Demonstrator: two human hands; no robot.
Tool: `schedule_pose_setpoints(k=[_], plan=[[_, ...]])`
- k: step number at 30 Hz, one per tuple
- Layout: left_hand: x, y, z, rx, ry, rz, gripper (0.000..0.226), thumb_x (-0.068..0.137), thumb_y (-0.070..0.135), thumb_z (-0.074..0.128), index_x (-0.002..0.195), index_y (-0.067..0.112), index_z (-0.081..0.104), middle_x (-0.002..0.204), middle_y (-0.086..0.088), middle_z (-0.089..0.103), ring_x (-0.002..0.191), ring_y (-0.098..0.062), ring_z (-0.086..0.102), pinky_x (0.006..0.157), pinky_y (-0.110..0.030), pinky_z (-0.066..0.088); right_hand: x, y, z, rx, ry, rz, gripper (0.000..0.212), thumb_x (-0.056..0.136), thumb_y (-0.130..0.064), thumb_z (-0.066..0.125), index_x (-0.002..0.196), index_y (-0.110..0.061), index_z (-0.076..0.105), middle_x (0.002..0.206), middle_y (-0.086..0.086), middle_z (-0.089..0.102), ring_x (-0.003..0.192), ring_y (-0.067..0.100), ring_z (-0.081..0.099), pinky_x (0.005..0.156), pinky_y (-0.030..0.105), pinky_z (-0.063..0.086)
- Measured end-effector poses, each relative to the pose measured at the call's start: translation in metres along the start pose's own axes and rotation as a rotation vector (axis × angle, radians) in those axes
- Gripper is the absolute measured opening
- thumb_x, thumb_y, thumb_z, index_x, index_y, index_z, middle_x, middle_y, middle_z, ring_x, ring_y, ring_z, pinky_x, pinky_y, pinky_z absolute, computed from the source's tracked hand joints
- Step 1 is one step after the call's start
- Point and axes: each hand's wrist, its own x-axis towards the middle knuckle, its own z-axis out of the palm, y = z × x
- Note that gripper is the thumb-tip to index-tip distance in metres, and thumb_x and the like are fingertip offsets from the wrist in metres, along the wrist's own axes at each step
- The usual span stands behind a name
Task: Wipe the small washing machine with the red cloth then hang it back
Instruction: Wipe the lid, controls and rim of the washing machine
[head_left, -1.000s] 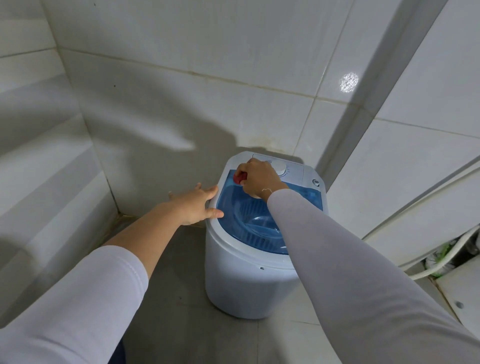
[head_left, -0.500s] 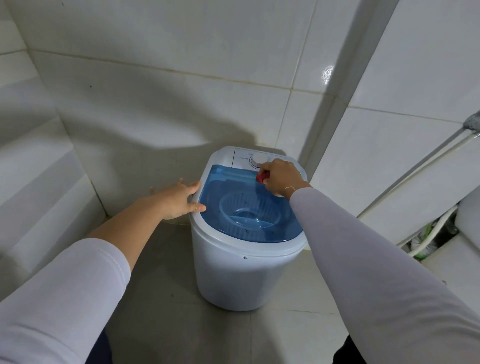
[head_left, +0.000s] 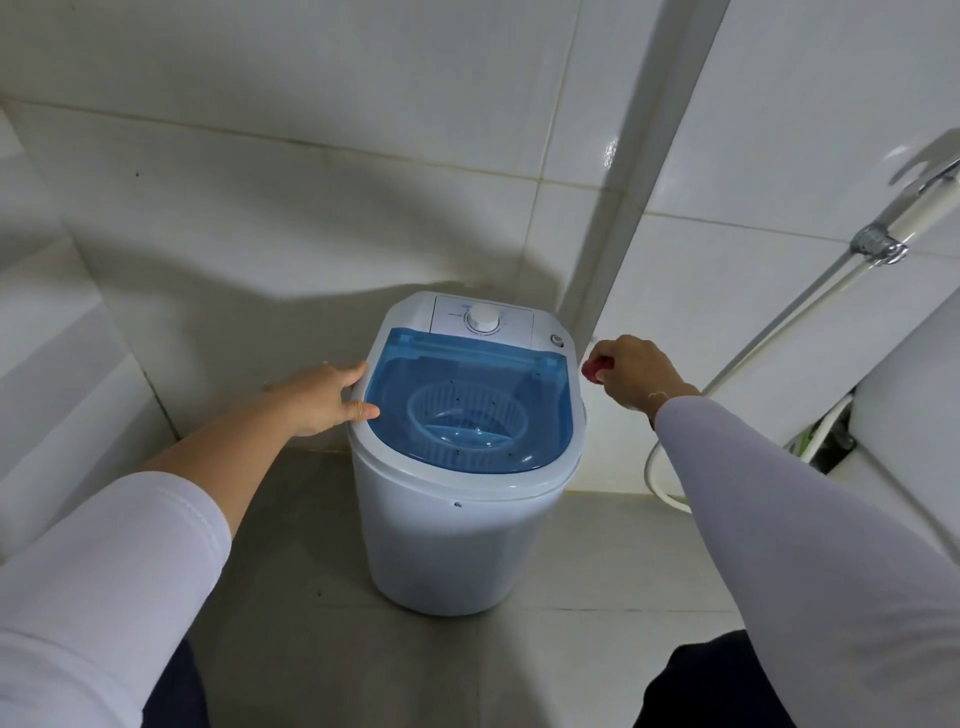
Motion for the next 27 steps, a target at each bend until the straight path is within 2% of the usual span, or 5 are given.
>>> schedule_pose_setpoints(k=[4,12,15,18,27], plan=[[-0.006,0.003,0.001,-0.110,0.002,0.031,0.075,0.090,0.042,0.055,0.151,0.021,0.015,0.159,-0.005,0.018,0.145,-0.027,0.021,0.117,-0.041,0.021,0.014,-0.033,-0.026,-0.015,0.024,-0.153,0.029,0.087,-0.008,0.052,0.113,-0.014,0.063,0.117,0.014,0.059,0.107,0.032,0.055,0.087,0.031,0.041],[-0.018,0.004,0.004,-0.147,0.002,0.048,0.080,0.089,0.044,0.056,0.151,0.017,0.014,0.158,-0.008,0.018,0.145,-0.026,0.020,0.116,-0.037,0.020,0.029,-0.164,-0.011,0.047,-0.090,-0.468,0.030,0.086,-0.005,0.053,0.111,-0.016,0.064,0.117,0.010,0.059,0.107,0.027,0.055,0.086,0.029,0.042],[-0.015,0.001,0.009,-0.132,0.020,0.036,0.082,0.087,0.050,0.056,0.150,0.016,0.016,0.158,-0.009,0.020,0.144,-0.027,0.022,0.116,-0.040,0.023,0.032,-0.200,0.004,0.055,-0.129,-0.539,0.030,0.084,-0.004,0.054,0.109,-0.016,0.067,0.115,0.007,0.063,0.106,0.025,0.057,0.081,0.025,0.040],[-0.012,-0.002,0.012,-0.118,0.033,0.032,0.082,0.086,0.052,0.055,0.150,0.017,0.017,0.156,-0.011,0.023,0.143,-0.030,0.025,0.115,-0.046,0.027,0.037,-0.222,0.020,-0.013,-0.164,-0.590,0.033,0.085,-0.005,0.056,0.114,-0.018,0.066,0.120,0.007,0.061,0.111,0.024,0.056,0.091,0.028,0.042],[-0.008,-0.007,0.018,-0.121,0.042,0.017,0.079,0.083,0.059,0.054,0.147,0.025,0.024,0.153,-0.010,0.031,0.142,-0.031,0.025,0.111,-0.059,0.025,0.036,-0.215,0.037,-0.057,-0.248,-0.567,0.035,0.086,0.000,0.051,0.109,-0.018,0.070,0.120,0.003,0.060,0.112,0.022,0.056,0.097,0.029,0.044]])
